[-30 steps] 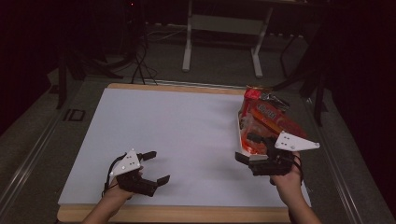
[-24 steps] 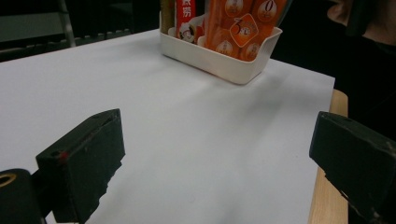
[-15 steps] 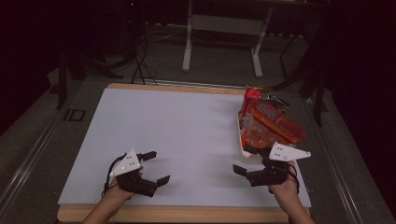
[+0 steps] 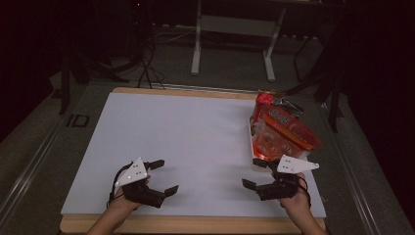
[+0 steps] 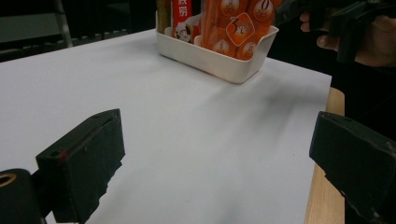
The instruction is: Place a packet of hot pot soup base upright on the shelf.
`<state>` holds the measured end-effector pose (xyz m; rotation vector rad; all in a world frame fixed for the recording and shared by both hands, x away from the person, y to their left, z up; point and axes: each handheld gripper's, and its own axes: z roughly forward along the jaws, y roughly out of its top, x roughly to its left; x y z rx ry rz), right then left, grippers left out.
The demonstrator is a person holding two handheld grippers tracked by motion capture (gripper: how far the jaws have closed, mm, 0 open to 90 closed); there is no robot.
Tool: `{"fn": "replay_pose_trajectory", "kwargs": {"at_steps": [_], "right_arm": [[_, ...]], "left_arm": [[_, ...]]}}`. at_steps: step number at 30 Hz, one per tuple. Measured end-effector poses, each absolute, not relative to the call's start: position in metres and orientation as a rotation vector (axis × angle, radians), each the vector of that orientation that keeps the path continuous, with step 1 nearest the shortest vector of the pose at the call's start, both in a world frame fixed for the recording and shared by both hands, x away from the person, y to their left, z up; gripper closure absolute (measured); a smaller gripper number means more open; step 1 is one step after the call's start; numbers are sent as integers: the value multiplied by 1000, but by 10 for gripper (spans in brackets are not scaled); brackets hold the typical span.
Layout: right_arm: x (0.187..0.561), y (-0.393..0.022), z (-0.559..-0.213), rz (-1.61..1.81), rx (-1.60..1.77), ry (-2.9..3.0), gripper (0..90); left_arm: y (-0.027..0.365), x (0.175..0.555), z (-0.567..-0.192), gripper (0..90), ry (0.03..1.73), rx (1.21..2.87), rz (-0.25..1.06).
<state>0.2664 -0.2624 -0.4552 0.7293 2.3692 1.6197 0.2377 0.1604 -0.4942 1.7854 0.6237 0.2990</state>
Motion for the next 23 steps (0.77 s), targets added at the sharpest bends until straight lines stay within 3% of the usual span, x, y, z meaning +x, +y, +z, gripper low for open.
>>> {"fn": "replay_pose_trajectory", "kwargs": {"at_steps": [23], "right_arm": [[276, -268, -466, 1590, 774, 2370, 153]], "left_arm": [[159, 235, -497, 39, 615, 1785, 297]]}}
